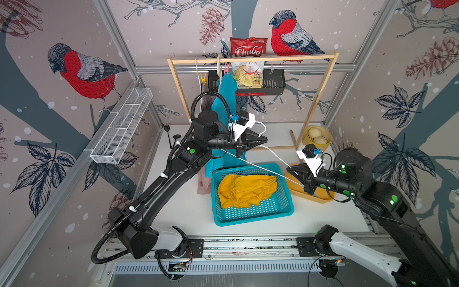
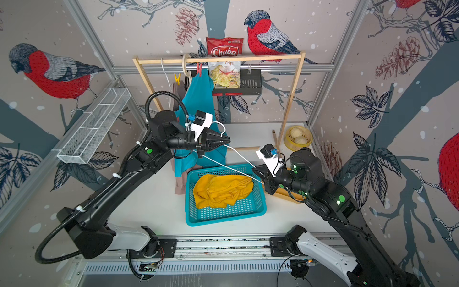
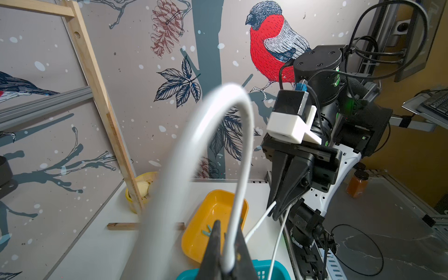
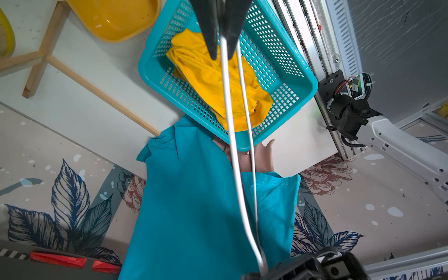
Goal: Remove the clothespins securing t-shirts to the hanger
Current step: Place the hanger on the clothes rail.
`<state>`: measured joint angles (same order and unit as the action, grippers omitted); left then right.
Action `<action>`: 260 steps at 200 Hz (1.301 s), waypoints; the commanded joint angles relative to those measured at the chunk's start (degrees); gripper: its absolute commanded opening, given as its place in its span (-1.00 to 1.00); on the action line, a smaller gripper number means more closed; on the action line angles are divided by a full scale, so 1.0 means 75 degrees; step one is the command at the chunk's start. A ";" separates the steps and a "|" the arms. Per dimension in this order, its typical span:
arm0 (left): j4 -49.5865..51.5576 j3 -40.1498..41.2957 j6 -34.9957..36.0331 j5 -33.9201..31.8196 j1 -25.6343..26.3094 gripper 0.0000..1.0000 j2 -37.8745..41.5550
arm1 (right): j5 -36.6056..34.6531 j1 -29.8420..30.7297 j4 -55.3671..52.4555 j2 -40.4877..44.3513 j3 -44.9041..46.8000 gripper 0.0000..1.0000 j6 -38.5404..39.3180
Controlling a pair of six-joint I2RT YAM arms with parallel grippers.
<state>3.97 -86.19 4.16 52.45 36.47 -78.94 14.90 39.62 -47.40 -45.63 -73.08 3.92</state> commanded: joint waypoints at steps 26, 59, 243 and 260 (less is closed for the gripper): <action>-0.0737 0.0136 -0.0227 -0.0687 -0.0017 0.29 0.0044 | -0.0649 -0.0017 -0.0687 0.0477 -0.0349 -1.00 -0.0705; -0.1013 0.0374 0.0070 -0.2100 -0.0011 0.39 0.0416 | -0.1628 -0.0020 -0.1647 0.0546 -0.1047 -1.00 -0.1104; -0.1152 0.2118 0.0769 -0.4237 -0.0012 0.32 0.2954 | -0.1873 -0.3561 0.0907 -0.3237 -0.3691 -1.00 -0.1099; -0.1139 0.2200 0.0779 -0.4274 -0.0011 0.32 0.3001 | -0.1779 -0.3714 0.0864 -0.3465 -0.3946 -1.00 -0.1074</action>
<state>-3.44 -70.32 8.97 21.69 36.49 -56.97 -1.10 12.86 -44.80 -69.97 -100.75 -4.62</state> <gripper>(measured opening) 0.662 0.063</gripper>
